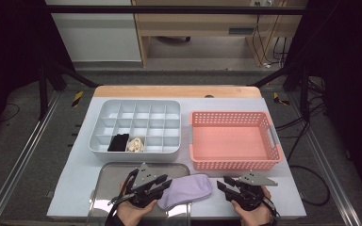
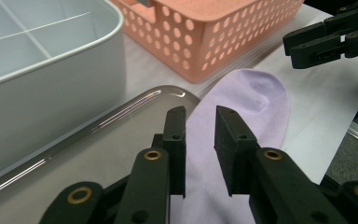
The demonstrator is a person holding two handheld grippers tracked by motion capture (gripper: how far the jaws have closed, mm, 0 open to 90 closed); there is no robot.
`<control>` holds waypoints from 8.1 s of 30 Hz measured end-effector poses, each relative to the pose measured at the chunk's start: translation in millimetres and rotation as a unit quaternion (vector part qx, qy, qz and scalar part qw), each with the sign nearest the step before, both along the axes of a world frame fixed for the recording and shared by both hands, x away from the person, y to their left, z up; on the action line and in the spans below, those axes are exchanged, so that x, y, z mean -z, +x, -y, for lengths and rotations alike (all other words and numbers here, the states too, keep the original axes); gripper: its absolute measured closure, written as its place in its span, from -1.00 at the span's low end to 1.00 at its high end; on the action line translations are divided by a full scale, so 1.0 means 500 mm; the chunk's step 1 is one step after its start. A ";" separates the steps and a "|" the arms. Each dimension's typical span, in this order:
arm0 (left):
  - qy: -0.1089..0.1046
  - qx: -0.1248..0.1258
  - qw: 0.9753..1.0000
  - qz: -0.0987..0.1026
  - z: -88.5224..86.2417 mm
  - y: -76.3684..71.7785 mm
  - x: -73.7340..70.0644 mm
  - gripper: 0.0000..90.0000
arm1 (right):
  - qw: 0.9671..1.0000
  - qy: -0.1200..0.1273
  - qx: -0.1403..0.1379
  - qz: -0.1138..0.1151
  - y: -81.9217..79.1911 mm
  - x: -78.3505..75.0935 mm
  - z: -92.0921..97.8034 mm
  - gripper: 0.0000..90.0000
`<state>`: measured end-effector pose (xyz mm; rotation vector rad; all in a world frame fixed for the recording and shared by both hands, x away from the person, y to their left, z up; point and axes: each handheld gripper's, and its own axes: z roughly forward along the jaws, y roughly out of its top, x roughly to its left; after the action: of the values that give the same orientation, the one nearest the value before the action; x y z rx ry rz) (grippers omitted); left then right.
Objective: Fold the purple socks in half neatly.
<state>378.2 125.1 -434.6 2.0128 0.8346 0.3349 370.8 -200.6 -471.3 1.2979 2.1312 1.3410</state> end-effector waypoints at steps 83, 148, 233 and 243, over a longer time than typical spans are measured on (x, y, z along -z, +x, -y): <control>0.006 -0.013 0.999 -0.029 -0.044 -0.006 0.027 0.94 | 0.989 0.103 -0.093 -0.043 0.001 -0.034 -0.099 0.90; 0.034 -0.002 0.998 -0.052 -0.041 -0.013 0.050 0.98 | 0.989 0.007 -0.134 -0.063 0.028 0.005 -0.213 0.45; 0.021 -0.034 0.997 -0.067 -0.088 0.010 0.085 0.99 | 0.985 0.034 -0.167 -0.040 0.042 -0.025 -0.258 0.88; 0.021 -0.036 0.997 -0.068 -0.085 0.011 0.086 0.99 | 0.978 0.017 -0.207 -0.035 0.047 -0.017 -0.303 0.87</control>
<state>383.8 167.3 -477.7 2.0663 0.9950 0.2597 394.4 -49.3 -463.0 0.9545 2.5379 1.5070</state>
